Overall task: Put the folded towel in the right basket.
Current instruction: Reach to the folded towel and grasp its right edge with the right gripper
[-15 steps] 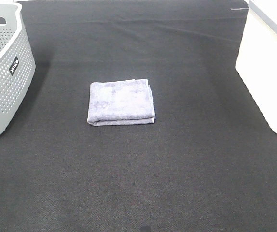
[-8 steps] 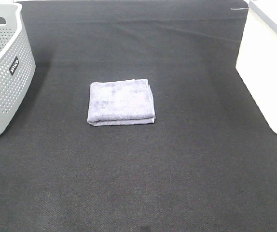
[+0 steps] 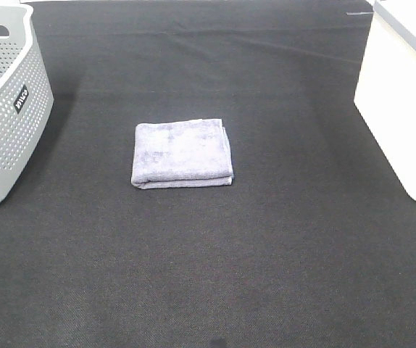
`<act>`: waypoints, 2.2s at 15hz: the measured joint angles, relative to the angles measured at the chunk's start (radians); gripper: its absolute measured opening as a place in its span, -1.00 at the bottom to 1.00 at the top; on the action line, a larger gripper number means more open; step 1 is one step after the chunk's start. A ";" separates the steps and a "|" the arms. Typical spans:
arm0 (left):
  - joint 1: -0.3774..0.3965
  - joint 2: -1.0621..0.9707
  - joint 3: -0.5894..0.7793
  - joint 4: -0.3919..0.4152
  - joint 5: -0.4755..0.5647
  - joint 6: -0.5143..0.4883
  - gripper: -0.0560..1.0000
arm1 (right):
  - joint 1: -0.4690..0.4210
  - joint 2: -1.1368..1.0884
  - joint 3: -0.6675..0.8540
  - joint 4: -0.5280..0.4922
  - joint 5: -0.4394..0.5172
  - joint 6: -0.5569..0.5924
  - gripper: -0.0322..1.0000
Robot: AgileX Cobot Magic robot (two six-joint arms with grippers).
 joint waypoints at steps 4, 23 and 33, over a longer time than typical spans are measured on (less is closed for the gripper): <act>0.000 0.000 0.000 0.000 0.000 0.000 0.94 | 0.000 0.000 0.000 0.000 0.000 0.000 0.47; 0.000 0.000 0.000 0.000 0.000 0.000 0.94 | 0.000 0.594 -0.196 0.052 -0.235 -0.001 0.47; 0.000 0.000 0.000 0.000 0.000 0.000 0.94 | 0.023 1.400 -0.770 0.305 -0.086 -0.241 0.41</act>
